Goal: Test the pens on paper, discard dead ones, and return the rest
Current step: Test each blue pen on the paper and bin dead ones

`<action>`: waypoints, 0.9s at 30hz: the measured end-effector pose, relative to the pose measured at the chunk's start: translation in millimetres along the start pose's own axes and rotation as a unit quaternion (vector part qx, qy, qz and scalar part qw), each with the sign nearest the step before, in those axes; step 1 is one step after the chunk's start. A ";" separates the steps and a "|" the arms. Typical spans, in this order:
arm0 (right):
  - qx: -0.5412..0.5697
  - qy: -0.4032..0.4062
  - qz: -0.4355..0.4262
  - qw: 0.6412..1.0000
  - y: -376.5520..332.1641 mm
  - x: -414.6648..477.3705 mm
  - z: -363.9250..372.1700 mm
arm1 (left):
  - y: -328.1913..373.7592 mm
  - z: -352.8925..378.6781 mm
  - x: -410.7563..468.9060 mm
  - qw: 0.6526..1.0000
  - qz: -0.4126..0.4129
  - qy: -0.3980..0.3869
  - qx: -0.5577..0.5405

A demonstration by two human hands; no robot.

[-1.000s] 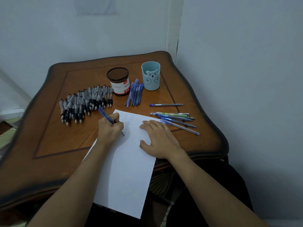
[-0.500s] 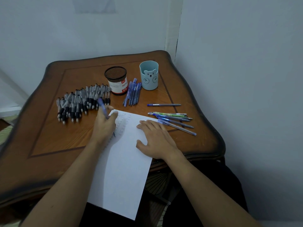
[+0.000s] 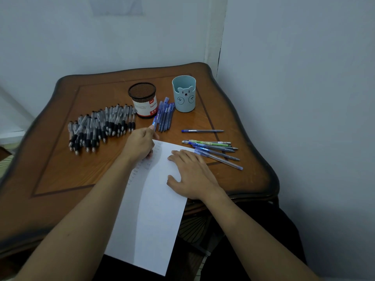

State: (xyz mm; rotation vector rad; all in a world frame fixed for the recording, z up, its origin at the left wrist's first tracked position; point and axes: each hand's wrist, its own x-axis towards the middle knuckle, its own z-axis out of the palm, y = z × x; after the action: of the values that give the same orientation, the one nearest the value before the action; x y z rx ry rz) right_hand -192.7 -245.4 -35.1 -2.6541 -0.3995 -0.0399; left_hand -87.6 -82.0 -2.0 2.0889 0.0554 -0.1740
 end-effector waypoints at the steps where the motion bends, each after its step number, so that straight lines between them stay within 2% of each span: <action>1: 0.001 0.000 -0.001 1.000 0.0 -0.2 -0.2 | 2.6 1.3 5.2 1.000 -0.011 0.000 0.003; 8: 0.003 0.003 -0.002 1.000 0.5 0.7 1.3 | 25.0 10.7 42.9 0.988 -0.009 0.022 0.150; 14: 0.005 0.002 -0.003 1.000 1.4 1.3 2.4 | 22.6 23.3 73.5 0.979 0.020 0.090 0.179; 20: 0.009 -0.004 -0.001 1.000 1.9 2.0 1.7 | 25.0 32.7 77.5 0.976 0.059 0.146 0.153; 24: 0.008 -0.001 -0.003 1.000 1.9 1.3 2.4 | 20.0 31.1 73.4 0.970 0.128 0.114 0.172; 27: 0.009 -0.003 -0.004 1.000 1.8 0.9 2.6 | 19.8 32.1 62.7 0.954 0.178 0.083 0.227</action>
State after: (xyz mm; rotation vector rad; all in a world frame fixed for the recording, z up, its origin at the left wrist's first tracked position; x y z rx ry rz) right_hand -191.5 -245.5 -38.1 -2.6365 -0.4101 -0.0319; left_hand -26.6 -121.7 -10.0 2.5260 -0.2845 0.2304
